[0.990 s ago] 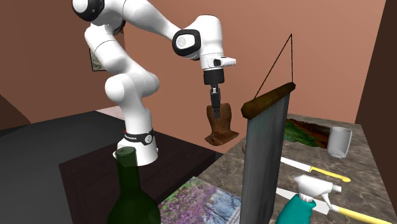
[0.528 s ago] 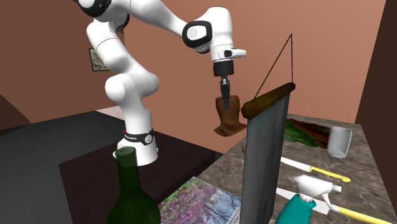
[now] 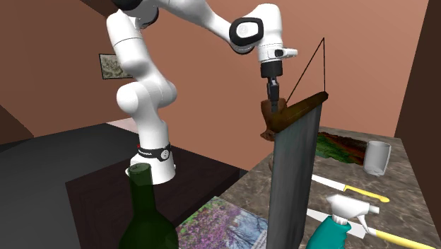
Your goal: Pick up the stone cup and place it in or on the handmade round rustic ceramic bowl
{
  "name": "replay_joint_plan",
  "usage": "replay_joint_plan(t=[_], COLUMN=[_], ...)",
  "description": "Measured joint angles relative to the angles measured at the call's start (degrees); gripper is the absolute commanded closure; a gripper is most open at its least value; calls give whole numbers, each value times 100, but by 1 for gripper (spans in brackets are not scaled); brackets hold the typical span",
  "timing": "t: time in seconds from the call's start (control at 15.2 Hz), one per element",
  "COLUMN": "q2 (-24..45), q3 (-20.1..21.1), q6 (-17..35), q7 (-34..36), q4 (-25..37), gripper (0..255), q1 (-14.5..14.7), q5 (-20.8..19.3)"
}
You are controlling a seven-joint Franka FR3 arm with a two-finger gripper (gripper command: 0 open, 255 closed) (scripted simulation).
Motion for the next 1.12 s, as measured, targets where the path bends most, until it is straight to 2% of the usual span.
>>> replay_joint_plan(t=[0.26, 0.4, 1.12], q2=[846, 1107, 1543], q3=[384, 465, 560], q6=[-126, -155, 583], q7=[548, 689, 944], q4=[929, 1194, 843], gripper=[255, 255, 255], q1=[-47, -63, -95], q5=[-287, -400, -653])
